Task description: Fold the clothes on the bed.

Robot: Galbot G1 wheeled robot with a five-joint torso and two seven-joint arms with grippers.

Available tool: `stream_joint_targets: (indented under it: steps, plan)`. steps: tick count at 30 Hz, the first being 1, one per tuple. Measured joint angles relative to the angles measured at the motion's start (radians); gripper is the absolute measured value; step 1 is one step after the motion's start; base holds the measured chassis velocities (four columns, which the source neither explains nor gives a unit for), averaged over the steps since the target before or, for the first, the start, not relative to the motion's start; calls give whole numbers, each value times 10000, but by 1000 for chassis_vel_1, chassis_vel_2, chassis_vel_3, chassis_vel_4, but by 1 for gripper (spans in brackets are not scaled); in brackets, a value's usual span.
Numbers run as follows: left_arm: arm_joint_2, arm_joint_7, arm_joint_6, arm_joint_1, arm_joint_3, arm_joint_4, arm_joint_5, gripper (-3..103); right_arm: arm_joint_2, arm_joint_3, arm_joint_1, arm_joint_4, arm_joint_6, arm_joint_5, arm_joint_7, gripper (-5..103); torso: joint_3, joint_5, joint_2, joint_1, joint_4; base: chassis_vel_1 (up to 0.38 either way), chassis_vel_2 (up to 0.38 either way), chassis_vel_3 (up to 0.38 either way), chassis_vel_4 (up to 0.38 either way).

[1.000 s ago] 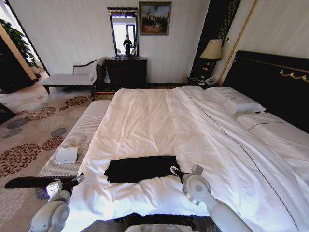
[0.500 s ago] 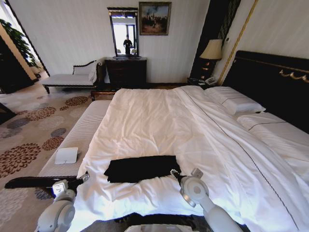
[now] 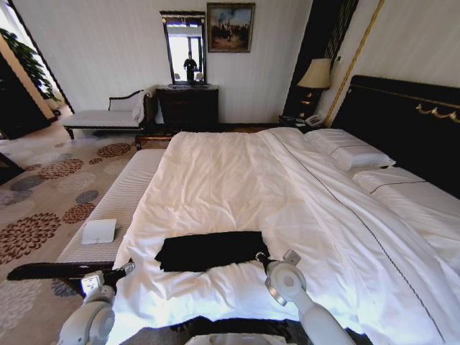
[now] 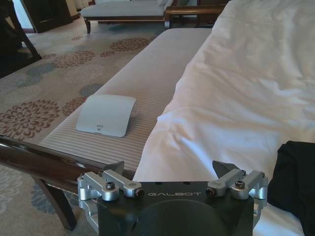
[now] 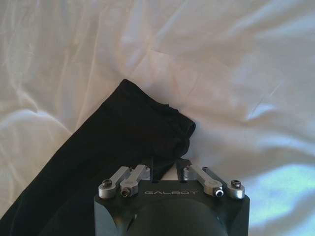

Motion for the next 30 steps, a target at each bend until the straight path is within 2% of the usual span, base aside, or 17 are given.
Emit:
stream_joint_targets:
  steps: [7, 12, 14, 15, 20, 21, 23, 25, 27, 28, 30]
  plan:
    - [8, -6, -36, 2, 62, 67, 9, 100, -171, 13, 28, -129, 1, -346, -109, 23, 0, 0, 0, 0, 0, 0, 0, 0, 0]
    - [18, -6, -66, 2, 75, 98, 10, 100, -337, 54, 31, -143, -43, -409, -116, 27, 0, 0, 0, 0, 0, 0, 0, 0, 0]
    - [32, -6, -87, -16, 78, 147, 10, 100, -353, 74, 80, -157, -54, -420, -119, 37, 0, 0, 0, -1, 0, 0, 0, 0, 0]
    - [32, -6, -87, -16, 78, 147, 10, 100, -353, 74, 80, -157, -54, -420, -119, 37, 0, 0, 0, -1, 0, 0, 0, 0, 0]
    - [74, -6, -138, -72, 131, 272, 35, 100, -173, 71, 182, -257, -60, -506, -152, 65, 0, 0, 0, 0, -1, 0, 0, 0, 0]
    - [74, -6, -138, -72, 131, 272, 35, 100, -173, 71, 182, -257, -60, -506, -152, 65, 0, 0, 0, 0, -1, 0, 0, 0, 0]
    - [93, -5, -169, -96, 156, 324, 56, 100, -117, 70, 238, -336, -58, -522, -173, 71, 0, 0, 0, 0, 0, 0, 0, 0, 0]
    - [97, -5, -179, -101, 161, 337, 62, 100, -107, 71, 249, -360, -58, -530, -183, 71, 0, 0, 0, 0, 0, 0, 0, 0, 0]
    - [128, -4, -212, -120, 182, 379, 89, 100, -95, 57, 279, -451, -37, -615, -306, 63, 0, 0, 0, 0, 0, 0, 0, 0, 0]
    - [128, -4, -212, -120, 182, 379, 89, 100, -95, 57, 279, -451, -37, -615, -306, 63, 0, 0, 0, 0, 0, 0, 0, 0, 0]
    - [159, -3, -231, -135, 189, 399, 95, 100, -109, 47, 288, -459, -22, -653, -380, 52, 0, 0, 0, 0, 0, 0, 0, 0, 0]
